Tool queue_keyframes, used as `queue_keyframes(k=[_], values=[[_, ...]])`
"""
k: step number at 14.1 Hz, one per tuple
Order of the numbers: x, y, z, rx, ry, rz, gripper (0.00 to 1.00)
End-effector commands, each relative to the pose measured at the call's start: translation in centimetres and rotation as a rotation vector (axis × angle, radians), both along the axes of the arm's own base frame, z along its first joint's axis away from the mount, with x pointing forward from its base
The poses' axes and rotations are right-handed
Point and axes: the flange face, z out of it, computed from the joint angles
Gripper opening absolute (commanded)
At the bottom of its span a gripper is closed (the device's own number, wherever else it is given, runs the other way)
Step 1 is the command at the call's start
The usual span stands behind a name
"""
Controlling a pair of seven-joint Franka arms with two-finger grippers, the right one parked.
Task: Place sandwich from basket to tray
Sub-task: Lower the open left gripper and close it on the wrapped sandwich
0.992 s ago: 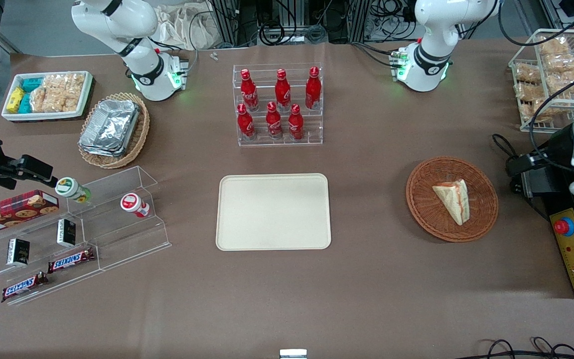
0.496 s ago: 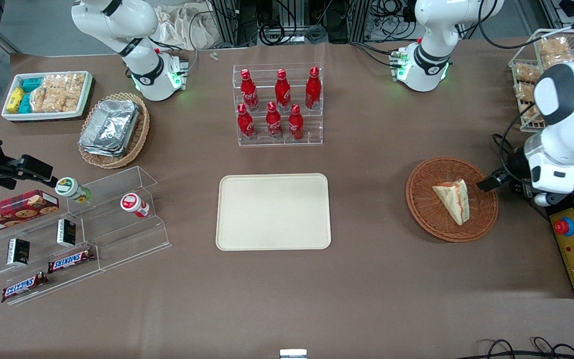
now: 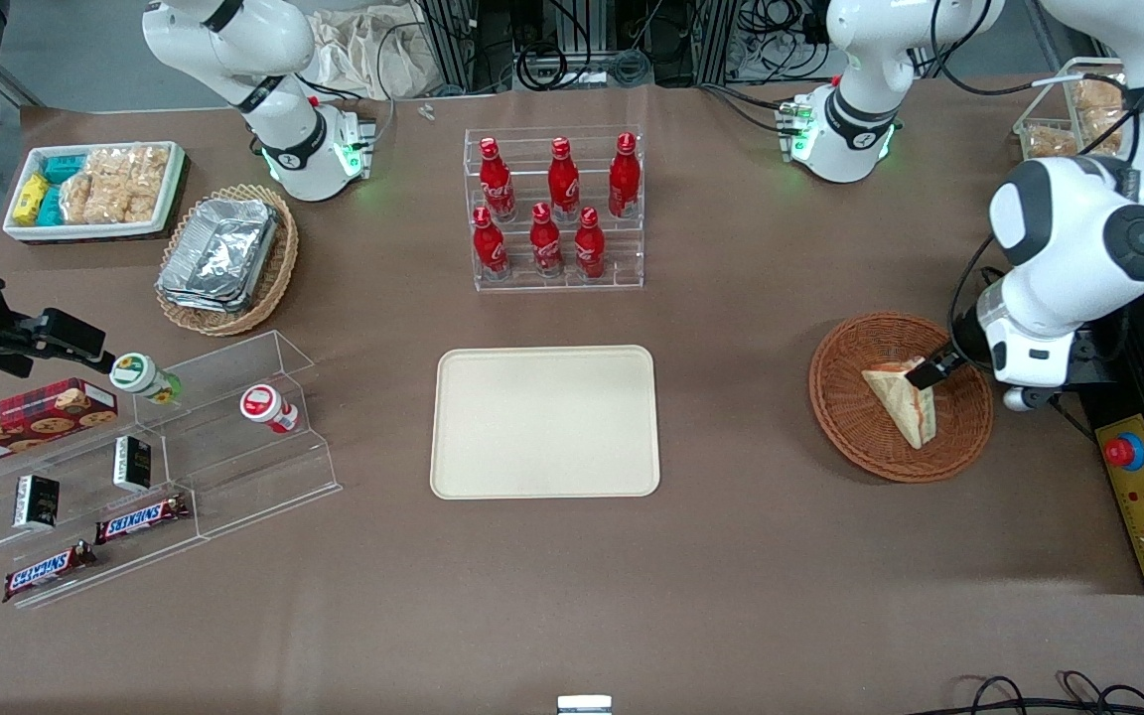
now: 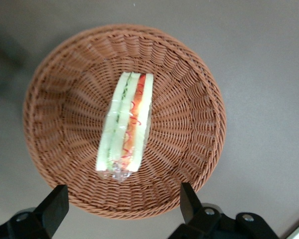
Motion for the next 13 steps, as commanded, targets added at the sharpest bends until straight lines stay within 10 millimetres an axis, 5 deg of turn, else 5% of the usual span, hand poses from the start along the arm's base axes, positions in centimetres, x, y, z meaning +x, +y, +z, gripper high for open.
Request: queue_keyframes(k=[1, 4, 9, 10, 13], values=[[-0.1, 0.0, -3.6, -0.004, -0.003, 0.029, 0.99], [-0.8, 0.0, -6.4, -0.001, -0.016, 0.027, 0.99], [-0.8, 0.2, -7.9, -0.002, -0.005, 0.028, 0.99], [-0.6, 0.2, -8.1, -0.003, -0.008, 0.028, 0.95], [-0.6, 0.9, -8.7, 0.027, -0.001, 0.002, 0.47]])
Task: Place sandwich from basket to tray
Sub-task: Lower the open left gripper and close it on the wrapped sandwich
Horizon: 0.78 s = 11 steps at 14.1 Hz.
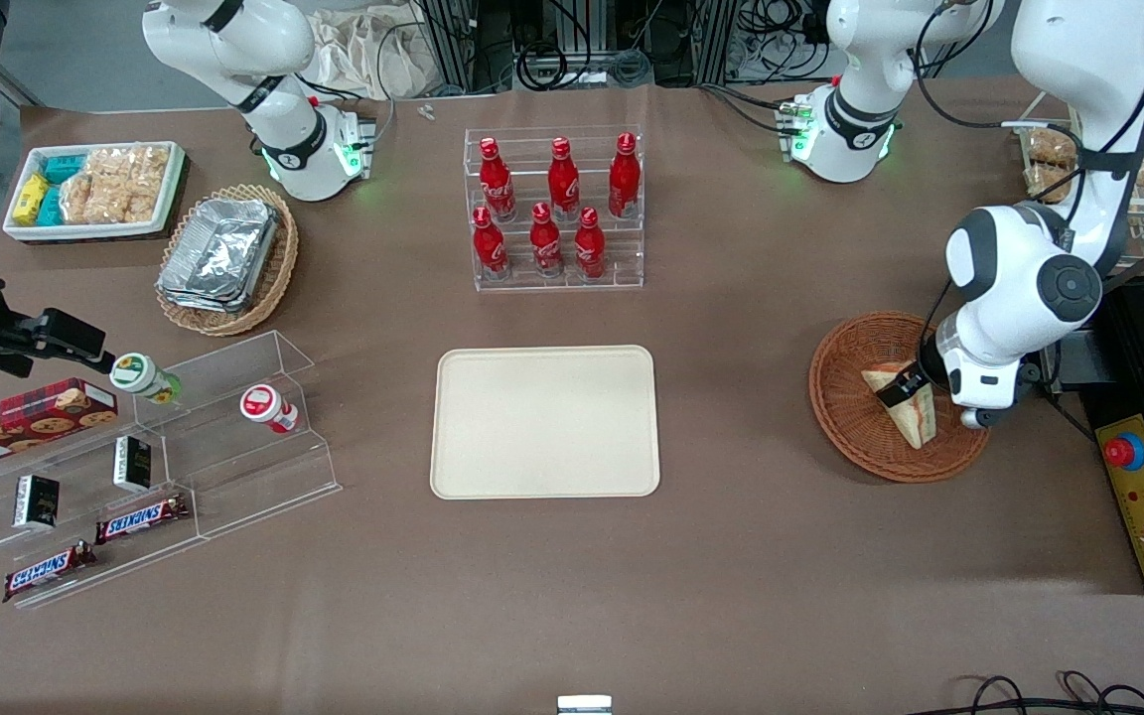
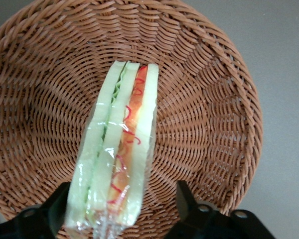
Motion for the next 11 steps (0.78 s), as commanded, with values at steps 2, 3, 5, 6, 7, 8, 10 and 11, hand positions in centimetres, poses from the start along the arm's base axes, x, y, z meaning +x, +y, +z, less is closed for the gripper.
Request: queue_keyframes(k=[2, 3, 5, 6, 7, 8, 10, 11], values=[[-0.2, 1.8, -1.4, 0.041, -0.023, -0.004, 0.15], [-0.1, 1.8, -1.7, 0.039, -0.03, -0.002, 0.06], [0.0, 1.9, -1.8, 0.039, -0.029, 0.007, 0.0], [0.0, 1.9, -1.7, 0.039, -0.031, 0.013, 0.0], [0.1, 2.0, -1.7, 0.04, -0.033, 0.015, 0.0], [0.2, 2.0, -1.6, 0.04, -0.034, 0.015, 0.0], [0.3, 2.2, -1.2, 0.041, -0.042, 0.02, 0.0], [0.4, 2.2, -0.7, 0.042, -0.049, 0.018, 0.0]])
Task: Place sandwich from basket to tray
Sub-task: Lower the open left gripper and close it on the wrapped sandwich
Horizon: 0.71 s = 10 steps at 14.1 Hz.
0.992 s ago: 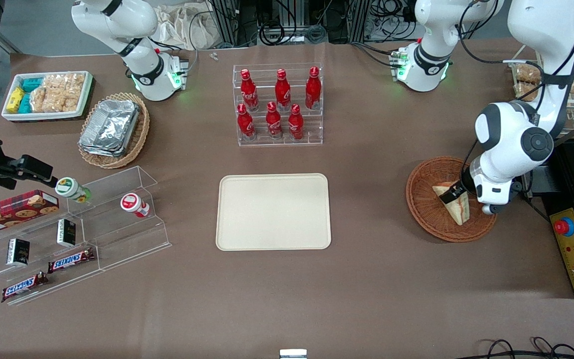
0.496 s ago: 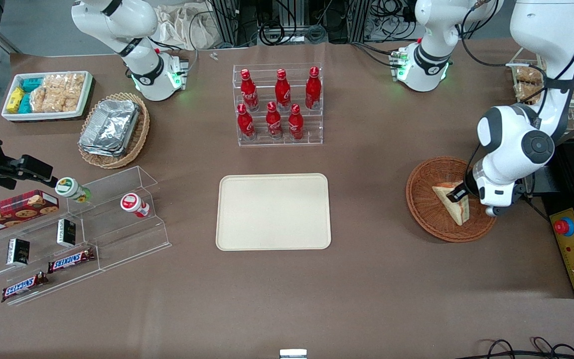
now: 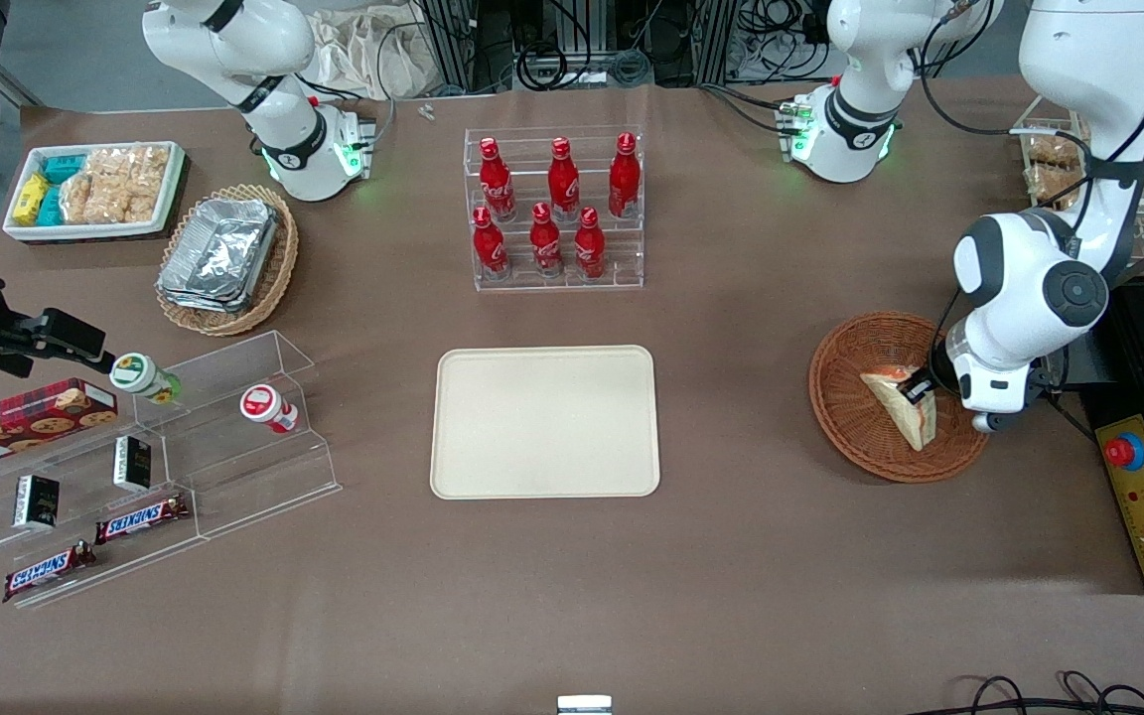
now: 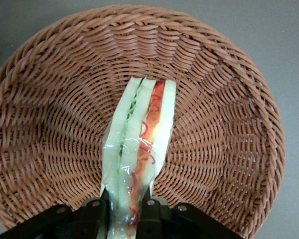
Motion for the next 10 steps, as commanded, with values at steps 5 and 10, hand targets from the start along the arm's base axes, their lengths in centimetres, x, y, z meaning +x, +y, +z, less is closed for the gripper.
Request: queue_keyframes(k=[5, 10], values=[[0.8, 0.3, 2.5, 0.025, -0.039, 0.025, 0.0], [1.6, 0.4, 4.0, 0.025, 0.004, 0.03, 0.0]])
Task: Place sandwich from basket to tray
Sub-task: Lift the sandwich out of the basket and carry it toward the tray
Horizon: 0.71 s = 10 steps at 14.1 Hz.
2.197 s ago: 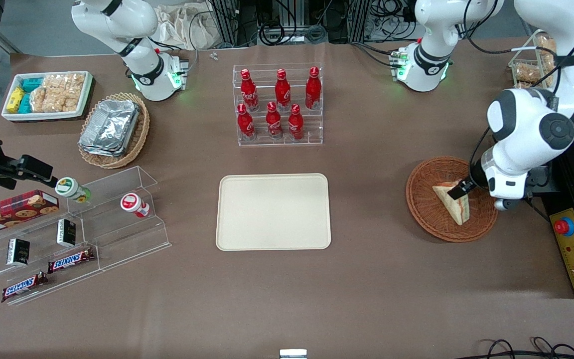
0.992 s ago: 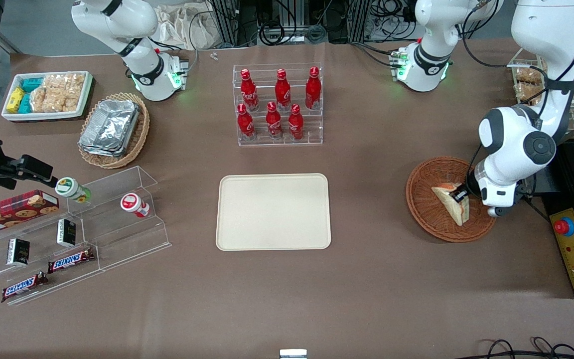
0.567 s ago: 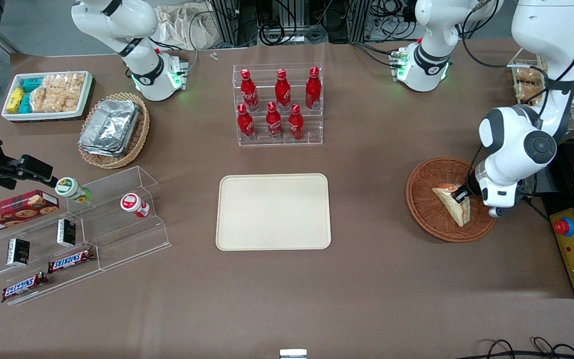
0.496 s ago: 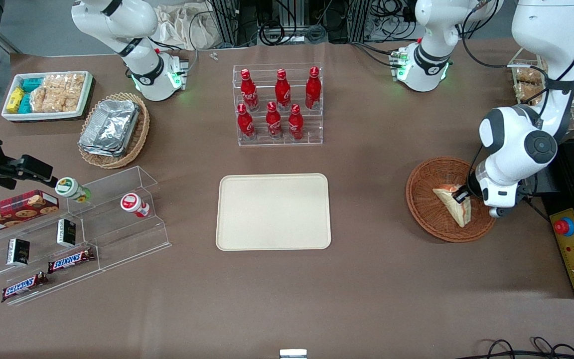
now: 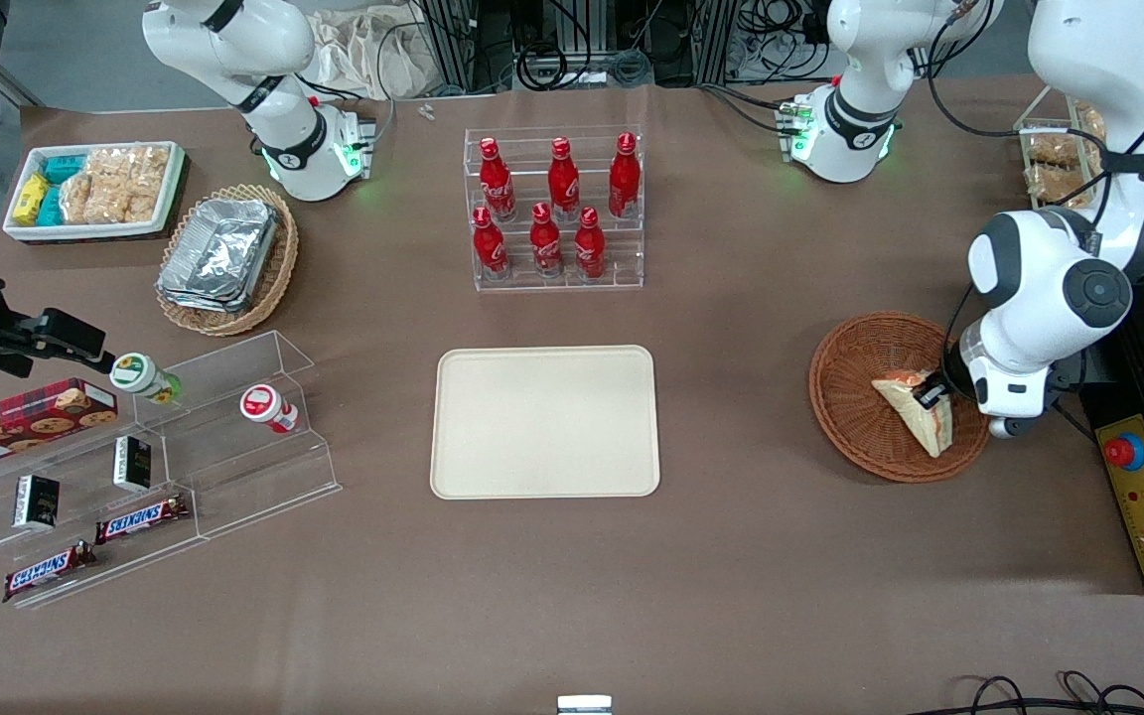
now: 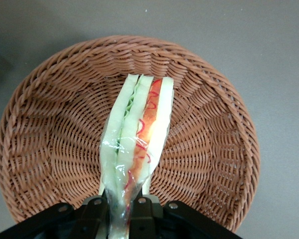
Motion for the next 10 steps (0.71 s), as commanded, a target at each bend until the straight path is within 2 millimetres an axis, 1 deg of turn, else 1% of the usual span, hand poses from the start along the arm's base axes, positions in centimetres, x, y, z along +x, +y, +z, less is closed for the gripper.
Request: queue_keyframes(k=[1, 4, 7, 8, 9, 10], values=[[0.0, 0.1, 1.2, 0.016, 0.005, 0.014, 0.0], [0.9, 0.1, 3.9, 0.019, 0.035, 0.003, 0.0], [2.5, -0.5, 9.4, 0.019, 0.081, -0.011, 0.0], [3.1, -1.8, 11.7, 0.014, 0.091, -0.028, 0.0], [3.6, -3.6, 13.9, 0.007, 0.103, -0.05, 0.0], [3.9, -4.7, 15.9, 0.003, 0.112, -0.062, 0.0]])
